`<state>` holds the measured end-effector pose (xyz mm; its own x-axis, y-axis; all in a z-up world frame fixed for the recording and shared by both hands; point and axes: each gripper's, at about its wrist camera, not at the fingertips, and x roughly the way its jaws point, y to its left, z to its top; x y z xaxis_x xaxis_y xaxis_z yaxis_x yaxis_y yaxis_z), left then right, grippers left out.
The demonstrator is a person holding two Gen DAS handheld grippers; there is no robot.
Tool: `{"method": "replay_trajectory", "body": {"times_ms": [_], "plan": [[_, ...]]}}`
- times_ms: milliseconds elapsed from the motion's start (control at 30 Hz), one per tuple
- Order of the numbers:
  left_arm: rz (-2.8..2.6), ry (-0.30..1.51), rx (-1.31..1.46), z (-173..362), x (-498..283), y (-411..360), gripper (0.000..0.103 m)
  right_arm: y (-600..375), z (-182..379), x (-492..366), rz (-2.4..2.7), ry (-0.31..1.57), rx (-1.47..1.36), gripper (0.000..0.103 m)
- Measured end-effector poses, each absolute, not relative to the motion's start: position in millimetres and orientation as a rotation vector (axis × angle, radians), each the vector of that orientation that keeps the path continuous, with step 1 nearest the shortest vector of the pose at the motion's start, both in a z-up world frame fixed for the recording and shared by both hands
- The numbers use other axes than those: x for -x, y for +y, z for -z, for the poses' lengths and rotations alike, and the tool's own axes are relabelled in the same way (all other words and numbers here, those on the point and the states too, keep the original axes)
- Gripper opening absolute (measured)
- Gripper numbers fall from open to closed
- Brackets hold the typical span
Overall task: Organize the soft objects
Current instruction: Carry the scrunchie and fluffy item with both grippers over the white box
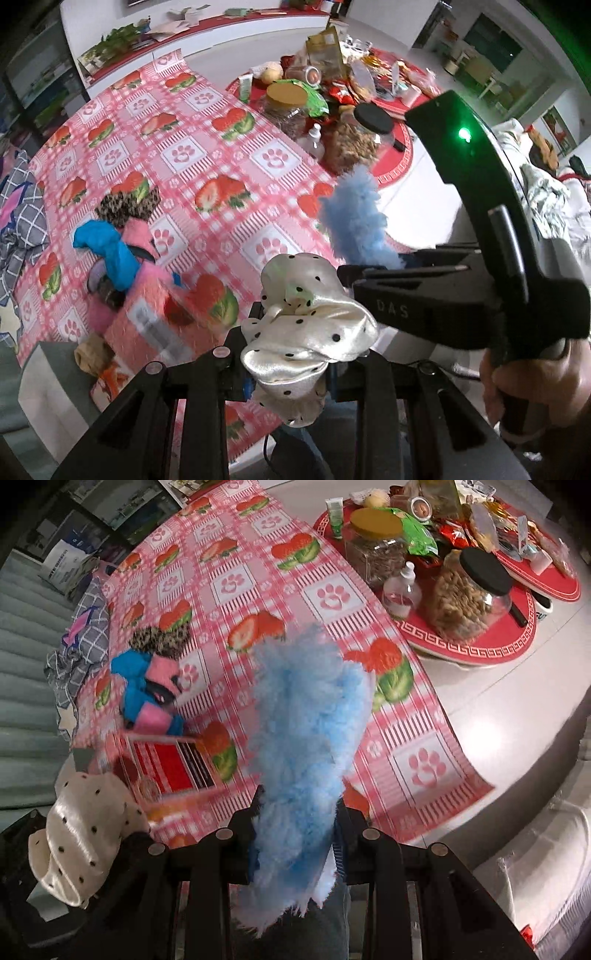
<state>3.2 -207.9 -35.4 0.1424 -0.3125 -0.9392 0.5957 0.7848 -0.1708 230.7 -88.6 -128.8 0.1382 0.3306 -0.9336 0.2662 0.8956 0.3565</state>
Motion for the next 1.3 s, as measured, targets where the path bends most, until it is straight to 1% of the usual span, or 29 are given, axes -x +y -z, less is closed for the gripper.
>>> {"method": "replay_trajectory", "body": {"times_ms": [300, 600, 933, 1300], "plan": [[0.617, 1.28, -0.281, 44.3, 41.8, -153.4, 0.031, -43.7, 130.9, -192.5, -0.14, 1.49, -0.4, 0.032], [0.439, 1.297, -0.146, 46.6, 54.4, -75.5, 0.031, 14.1, 124.4, -171.2, -0.288, 1.494, -0.282, 0.032], [0.181, 1.227, -0.011, 35.4, 56.1, 1.4, 0.031, 81.6, 93.0, -170.7, -0.453, 1.432, -0.078, 0.032], [-0.049, 1.203, 0.147, 40.4, 78.6, 78.0, 0.031, 156.7, 67.1, -175.6, -0.646, 1.395, 0.1, 0.032]]}}
